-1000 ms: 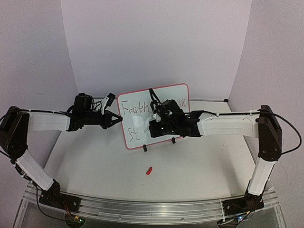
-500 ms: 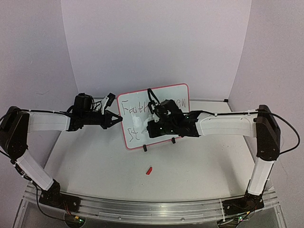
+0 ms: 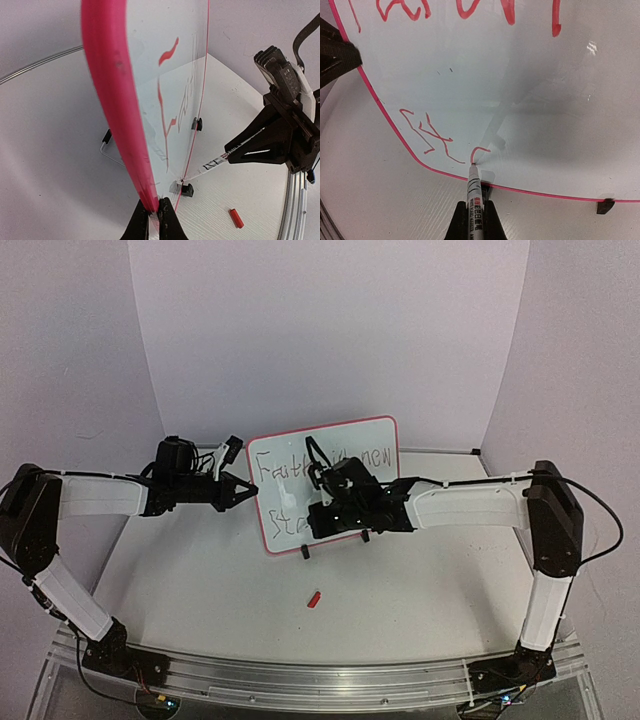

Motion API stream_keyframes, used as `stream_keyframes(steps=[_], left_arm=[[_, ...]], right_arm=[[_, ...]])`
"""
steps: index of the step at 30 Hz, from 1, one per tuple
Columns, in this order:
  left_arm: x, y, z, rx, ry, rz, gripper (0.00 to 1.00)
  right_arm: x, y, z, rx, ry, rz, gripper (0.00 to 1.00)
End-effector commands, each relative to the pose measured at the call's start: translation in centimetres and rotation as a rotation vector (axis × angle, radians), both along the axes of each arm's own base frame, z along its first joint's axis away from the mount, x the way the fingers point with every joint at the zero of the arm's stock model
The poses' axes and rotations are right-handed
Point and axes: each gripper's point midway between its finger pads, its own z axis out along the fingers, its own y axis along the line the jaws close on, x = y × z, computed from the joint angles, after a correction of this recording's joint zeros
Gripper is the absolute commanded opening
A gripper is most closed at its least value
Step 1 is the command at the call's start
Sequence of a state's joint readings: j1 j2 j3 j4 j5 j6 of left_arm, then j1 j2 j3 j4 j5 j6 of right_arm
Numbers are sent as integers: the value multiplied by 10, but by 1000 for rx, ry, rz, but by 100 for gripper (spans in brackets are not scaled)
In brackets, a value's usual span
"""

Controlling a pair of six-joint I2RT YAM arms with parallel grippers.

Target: Write a sentence on the whiteboard

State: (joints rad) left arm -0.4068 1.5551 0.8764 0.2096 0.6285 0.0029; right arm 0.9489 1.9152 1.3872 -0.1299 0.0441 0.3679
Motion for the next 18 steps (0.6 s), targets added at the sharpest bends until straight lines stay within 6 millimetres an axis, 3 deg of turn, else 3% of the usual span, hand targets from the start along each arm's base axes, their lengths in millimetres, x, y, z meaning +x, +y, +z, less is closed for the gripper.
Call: stream_keyframes(steps=[1,18], left_arm=[[8,7,-11,72,-34,32,0],[8,7,-10,70,-34,30,0]], right_arm=[[12,-9,2,-34,-43,-53,0],[22,-13,65,24,-166,-85,0]])
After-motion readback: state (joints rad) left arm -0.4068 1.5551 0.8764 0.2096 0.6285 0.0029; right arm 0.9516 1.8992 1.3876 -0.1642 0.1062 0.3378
